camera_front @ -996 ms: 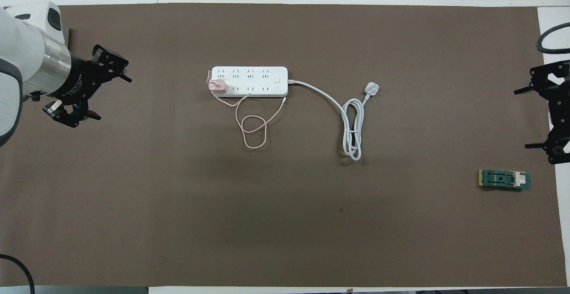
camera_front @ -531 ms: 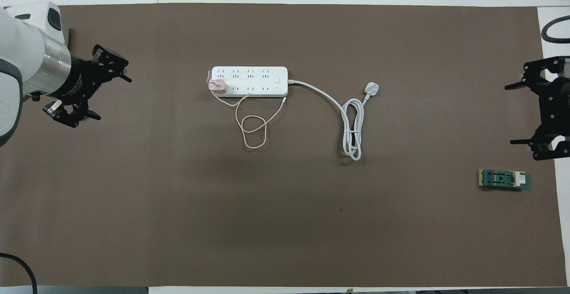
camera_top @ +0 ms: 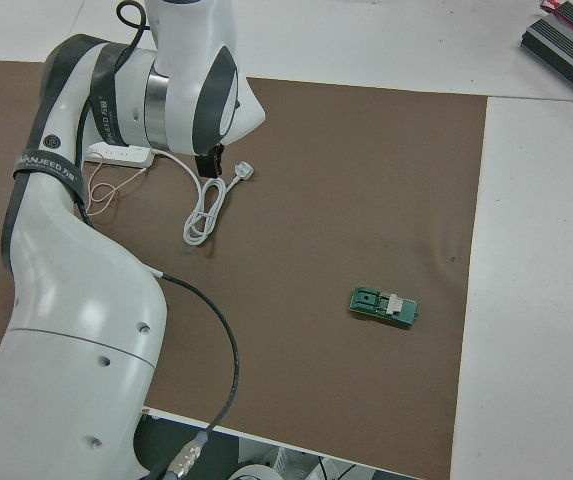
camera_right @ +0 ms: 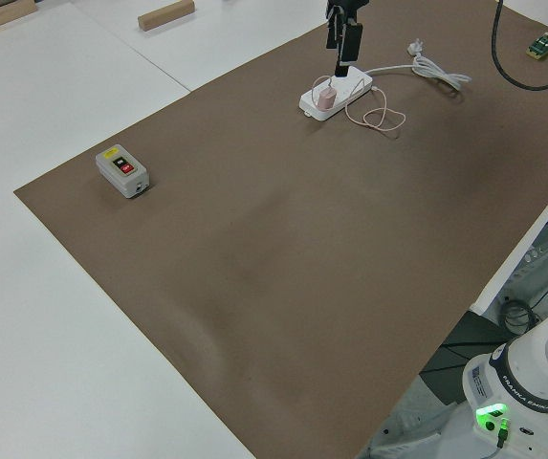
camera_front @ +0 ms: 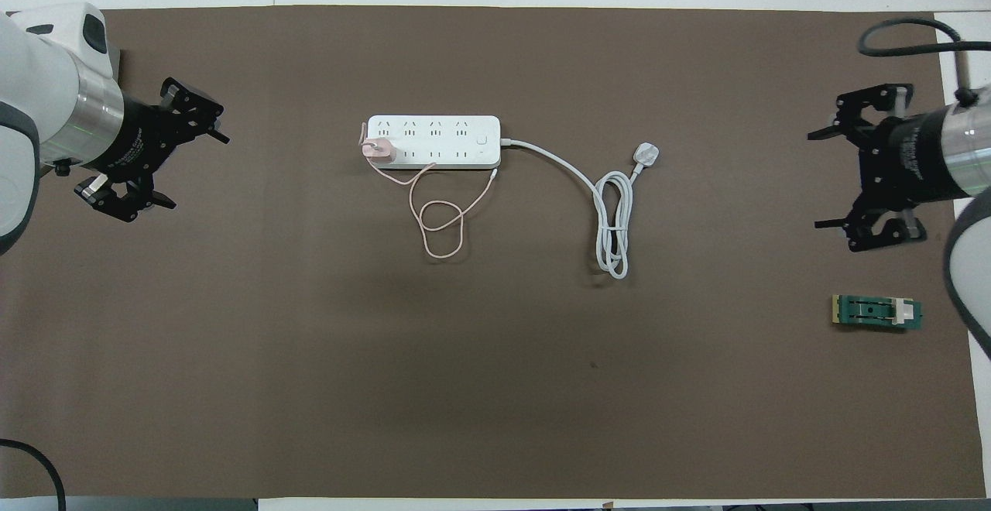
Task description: Unplug charger and place it aside
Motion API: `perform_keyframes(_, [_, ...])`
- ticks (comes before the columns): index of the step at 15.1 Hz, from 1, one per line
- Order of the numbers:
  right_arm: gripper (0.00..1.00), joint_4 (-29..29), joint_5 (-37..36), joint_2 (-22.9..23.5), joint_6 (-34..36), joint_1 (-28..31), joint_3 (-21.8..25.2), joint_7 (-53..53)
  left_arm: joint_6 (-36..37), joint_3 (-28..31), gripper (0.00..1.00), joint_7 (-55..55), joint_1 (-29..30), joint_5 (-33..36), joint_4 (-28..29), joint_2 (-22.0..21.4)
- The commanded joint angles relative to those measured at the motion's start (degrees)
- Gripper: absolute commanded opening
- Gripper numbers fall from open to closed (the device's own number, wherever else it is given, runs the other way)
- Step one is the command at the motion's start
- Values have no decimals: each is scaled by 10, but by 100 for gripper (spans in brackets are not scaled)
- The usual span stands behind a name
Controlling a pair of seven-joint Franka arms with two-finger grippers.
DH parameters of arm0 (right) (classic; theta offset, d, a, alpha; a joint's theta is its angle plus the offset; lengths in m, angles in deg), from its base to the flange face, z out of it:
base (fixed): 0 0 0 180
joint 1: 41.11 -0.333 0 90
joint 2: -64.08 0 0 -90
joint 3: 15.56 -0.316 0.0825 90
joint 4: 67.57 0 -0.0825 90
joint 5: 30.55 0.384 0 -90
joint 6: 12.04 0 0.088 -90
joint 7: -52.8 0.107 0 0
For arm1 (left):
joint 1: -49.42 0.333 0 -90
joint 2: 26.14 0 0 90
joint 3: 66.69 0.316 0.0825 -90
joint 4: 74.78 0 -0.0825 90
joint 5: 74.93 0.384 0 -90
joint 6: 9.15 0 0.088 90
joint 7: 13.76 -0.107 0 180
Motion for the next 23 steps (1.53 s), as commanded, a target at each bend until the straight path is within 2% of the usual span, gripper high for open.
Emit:
perform_keyframes(1, [100,-98,18,88,-6,-32,-2,53,49,13,100,-95,-15,10,-43,22])
perform_keyframes(3, [100,-143,31,135,-40,-66,-1,100,48,14,100,-112,-15,4,-38,14])
perform_keyframes(5, [100,-160,34,171,-93,-96,1,128,43,14,100,-105,-15,0,-35,14])
perform_keyframes(7, [100,-210,42,224,-112,-116,0,137,-13,15,100,47,-4,-46,-29,15])
perform_keyframes(8, [100,-251,42,257,-109,-130,2,143,-71,14,100,143,-4,-51,-14,15])
perform_keyframes(10, [99,-321,42,314,-109,-138,2,154,-151,15,100,248,-20,-51,21,15])
perform_keyframes(12, [99,-370,42,361,-119,-154,2,168,-178,14,100,341,-25,-38,20,27])
perform_keyframes(15, [98,-372,42,377,-149,-176,1,182,-186,15,100,403,-65,10,16,76])
perform_keyframes(18, [99,-343,46,369,-171,-198,1,190,-178,16,100,480,-84,37,-53,163])
perform_keyframes(22, [99,-317,50,367,-176,-194,-2,190,-187,15,100,495,-84,34,-64,195])
perform_keyframes(23, [99,-317,70,377,-174,-191,-1,187,-218,14,100,522,-81,27,-63,201])
